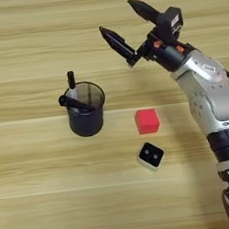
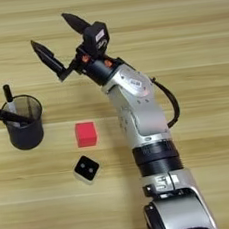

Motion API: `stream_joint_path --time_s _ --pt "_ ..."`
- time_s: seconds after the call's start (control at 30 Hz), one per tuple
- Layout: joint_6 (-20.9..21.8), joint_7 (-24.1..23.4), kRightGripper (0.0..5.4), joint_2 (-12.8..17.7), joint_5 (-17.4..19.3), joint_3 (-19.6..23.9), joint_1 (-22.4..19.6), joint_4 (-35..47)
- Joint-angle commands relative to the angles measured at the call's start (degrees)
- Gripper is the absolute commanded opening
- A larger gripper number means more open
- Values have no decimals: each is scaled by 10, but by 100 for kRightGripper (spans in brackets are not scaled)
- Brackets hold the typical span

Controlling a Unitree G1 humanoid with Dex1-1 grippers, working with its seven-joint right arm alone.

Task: Move the objects on the table

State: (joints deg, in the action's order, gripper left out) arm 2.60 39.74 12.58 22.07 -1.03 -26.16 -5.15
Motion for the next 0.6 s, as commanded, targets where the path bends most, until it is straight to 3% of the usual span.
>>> stream_joint_path --time_s 0.03,0.4,0.6 --pt "-19 13 538 5 -11 -25 -45 48" --pt "-87 11 538 -8 -84 -86 -72 23" --pt "-99 26 538 -18 -118 -121 -69 2"
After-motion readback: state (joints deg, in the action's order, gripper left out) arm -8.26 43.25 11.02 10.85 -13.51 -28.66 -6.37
